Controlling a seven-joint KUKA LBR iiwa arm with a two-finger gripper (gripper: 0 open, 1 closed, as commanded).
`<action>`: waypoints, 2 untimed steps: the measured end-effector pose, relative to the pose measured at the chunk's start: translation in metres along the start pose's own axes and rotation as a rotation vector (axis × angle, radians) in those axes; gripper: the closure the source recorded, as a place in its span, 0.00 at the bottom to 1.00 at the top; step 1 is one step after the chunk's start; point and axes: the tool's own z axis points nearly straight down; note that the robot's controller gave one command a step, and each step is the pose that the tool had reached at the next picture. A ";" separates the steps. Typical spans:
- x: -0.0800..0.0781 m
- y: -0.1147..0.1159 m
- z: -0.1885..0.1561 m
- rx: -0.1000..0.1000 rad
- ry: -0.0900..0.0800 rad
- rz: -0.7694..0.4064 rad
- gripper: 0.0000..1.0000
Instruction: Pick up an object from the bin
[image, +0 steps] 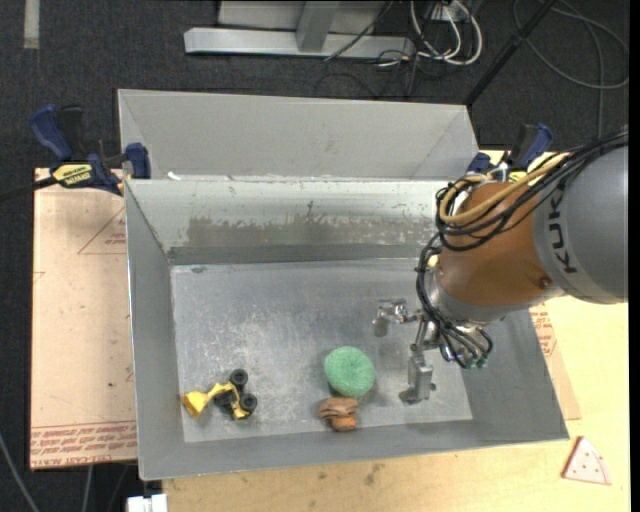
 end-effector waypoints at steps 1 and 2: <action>-0.003 0.017 0.011 0.000 0.002 -0.012 0.00; -0.012 0.038 0.029 0.000 0.002 -0.110 0.00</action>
Offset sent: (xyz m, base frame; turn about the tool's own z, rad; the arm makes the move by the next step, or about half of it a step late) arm 0.0127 0.0579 -0.0432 -0.0464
